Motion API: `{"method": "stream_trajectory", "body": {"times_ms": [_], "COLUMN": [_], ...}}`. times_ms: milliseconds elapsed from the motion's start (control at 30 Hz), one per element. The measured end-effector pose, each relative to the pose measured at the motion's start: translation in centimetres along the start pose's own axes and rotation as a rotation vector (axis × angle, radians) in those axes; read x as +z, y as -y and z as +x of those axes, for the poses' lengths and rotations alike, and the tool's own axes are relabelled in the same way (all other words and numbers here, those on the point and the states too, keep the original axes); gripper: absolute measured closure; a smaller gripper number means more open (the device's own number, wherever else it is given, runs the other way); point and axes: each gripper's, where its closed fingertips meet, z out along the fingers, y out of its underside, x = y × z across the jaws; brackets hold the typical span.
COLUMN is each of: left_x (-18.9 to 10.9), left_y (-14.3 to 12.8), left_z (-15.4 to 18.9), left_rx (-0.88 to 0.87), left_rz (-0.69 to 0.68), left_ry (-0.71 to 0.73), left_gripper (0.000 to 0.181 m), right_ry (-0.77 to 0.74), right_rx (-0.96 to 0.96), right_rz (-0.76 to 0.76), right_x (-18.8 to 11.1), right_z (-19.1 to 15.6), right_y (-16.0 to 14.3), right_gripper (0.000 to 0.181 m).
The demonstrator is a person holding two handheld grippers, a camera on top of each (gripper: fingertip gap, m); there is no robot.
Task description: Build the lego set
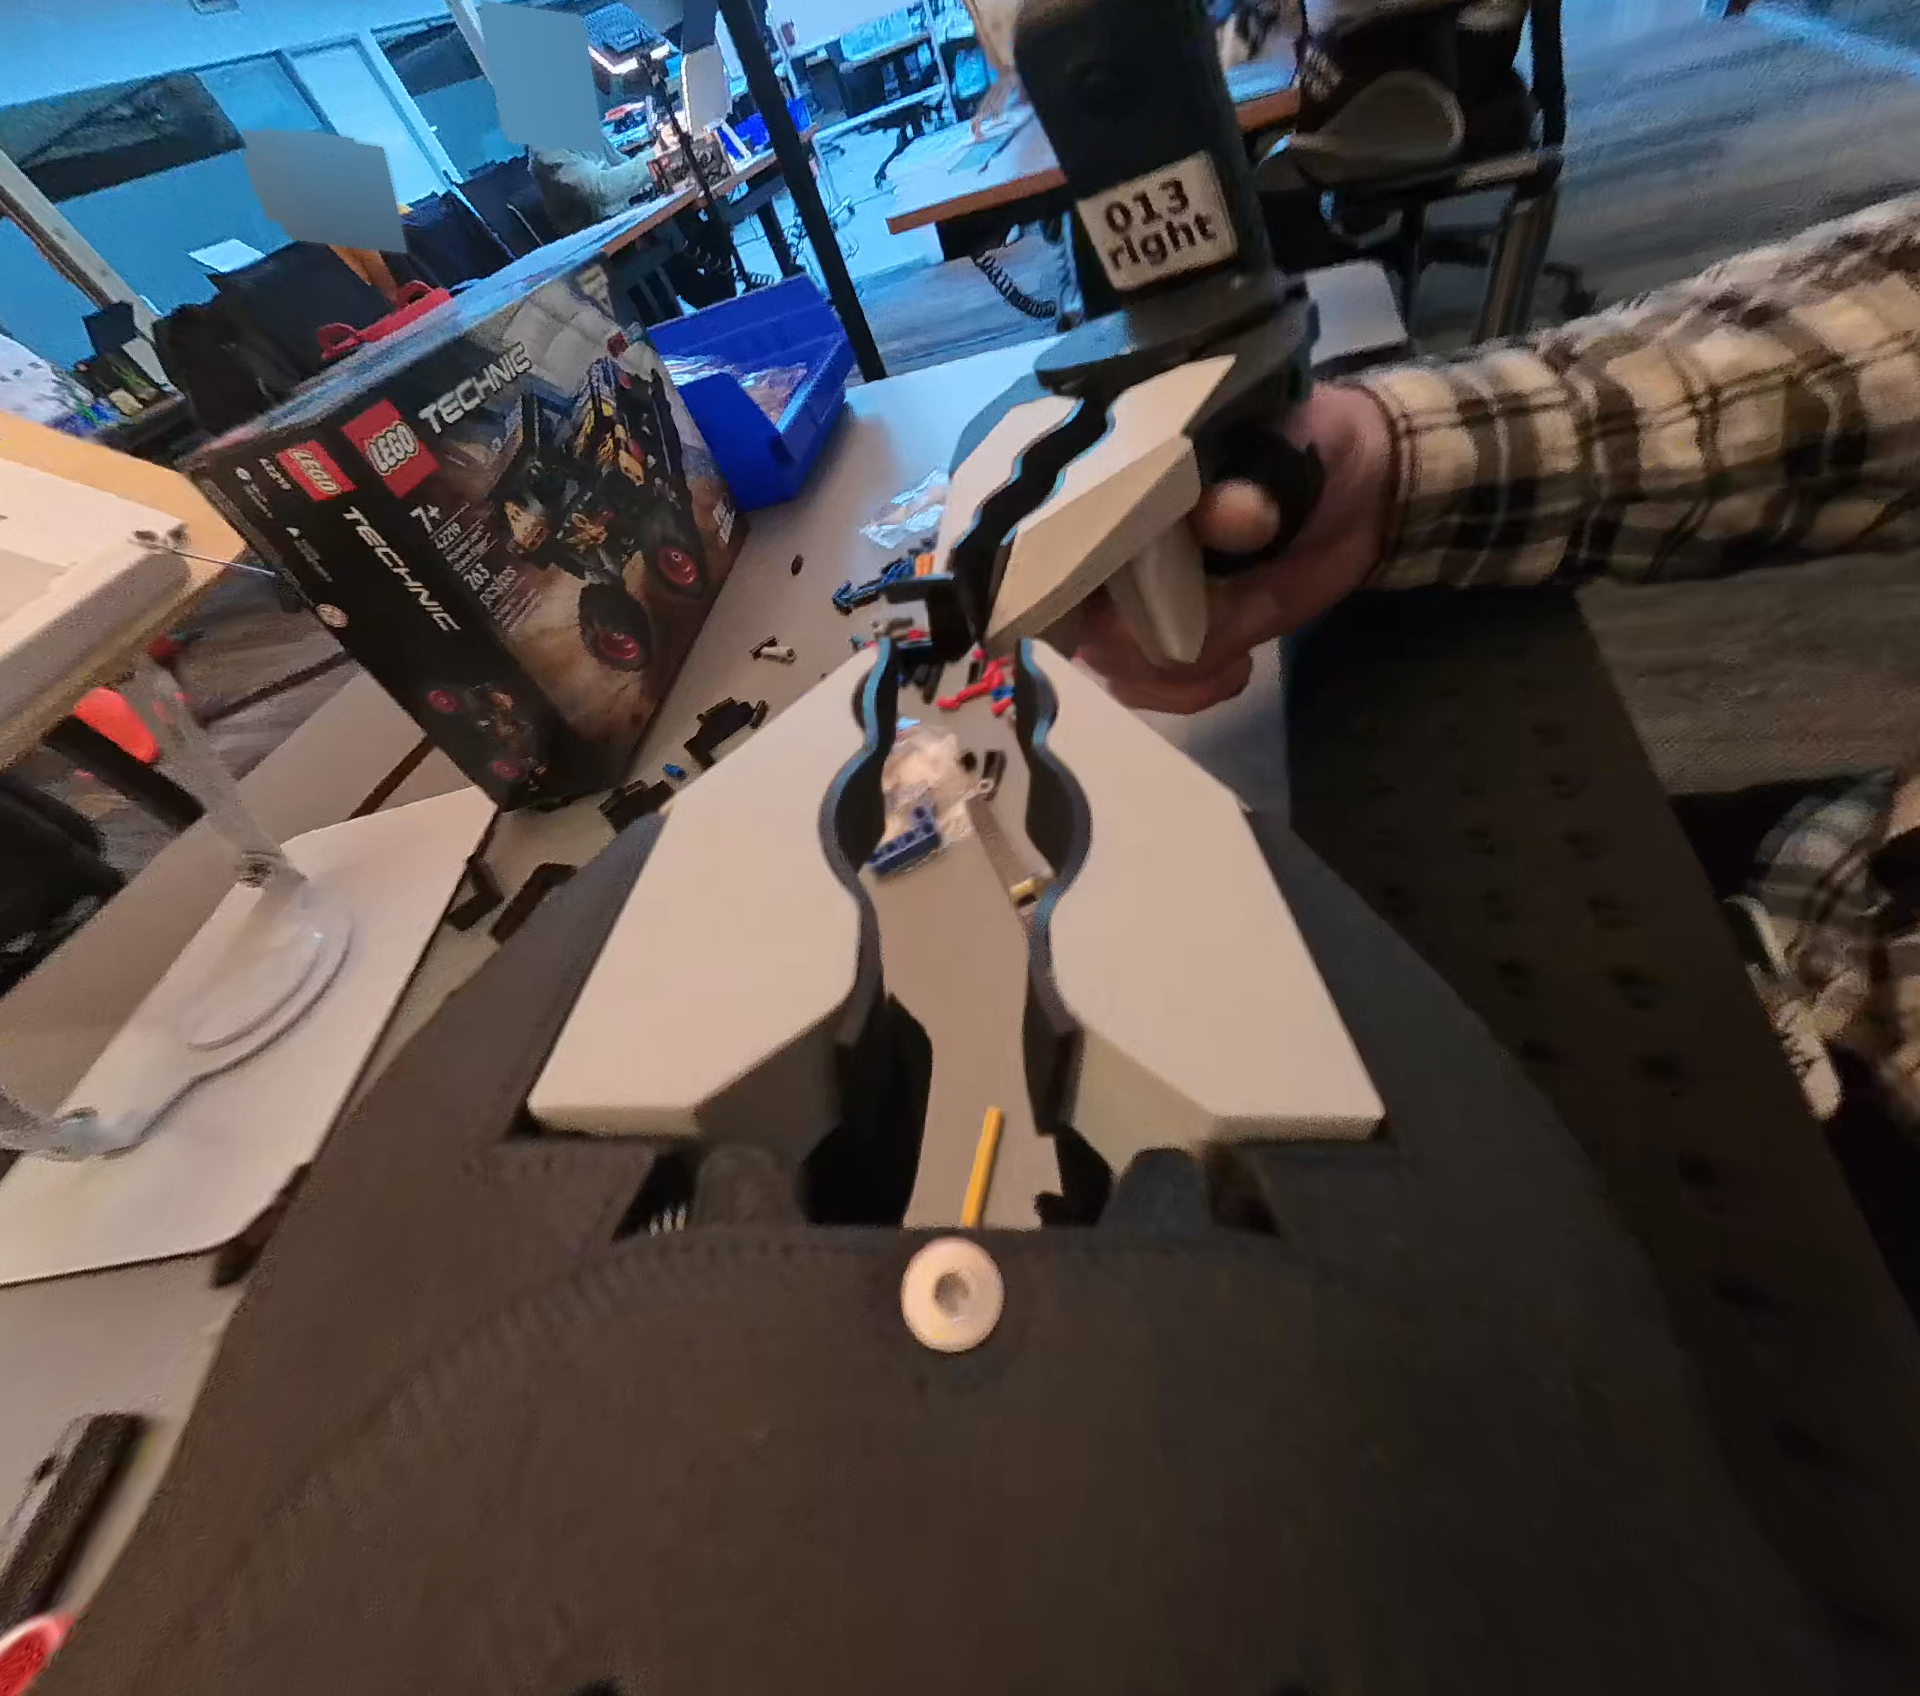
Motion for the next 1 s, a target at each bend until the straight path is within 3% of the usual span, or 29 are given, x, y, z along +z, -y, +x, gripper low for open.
{"method": "stream_trajectory", "body": {"times_ms": [133, 300, 433, 600, 800, 900, 1000], "left_x": [-0.2, -0.1, 0.0, -0.2, 0.2, 0.2, 0.0], "left_y": [0.3, 0.6, 0.8, 0.1, -0.8, -0.5, -1.5], "left_z": [-0.2, 0.4, 0.5, 0.1, -0.2, 0.0, -0.6], "left_rx": [-0.066, -0.096, -0.117, -0.056, -0.233, -0.295, -0.127], "left_rz": [0.021, 0.027, 0.032, -0.056, -0.159, -0.148, -0.247], "left_ry": [-0.008, -0.048, -0.060, -0.034, -0.066, -0.117, -0.068], "left_gripper": [0.158, 0.175, 0.175, 0.176, 0.175, 0.175, 0.175], "right_ry": [-0.031, -0.042, -0.040, -0.083, -0.301, -0.354, -0.326], "right_rx": [-0.079, -0.144, -0.154, -0.197, -0.601, -0.744, -0.695], "right_rz": [0.010, -0.021, -0.015, -0.009, -0.081, -0.125, -0.133], "right_x": [-0.1, 0.2, 0.1, 0.0, 0.2, 0.6, 0.6], "right_z": [-0.1, -0.4, -0.5, -0.2, 0.5, 0.3, 0.3], "right_y": [0.2, -0.3, -0.2, 0.1, 0.1, -0.2, -0.7], "right_gripper": [0.175, 0.174, 0.174, 0.164, 0.158, 0.158, 0.160]}}
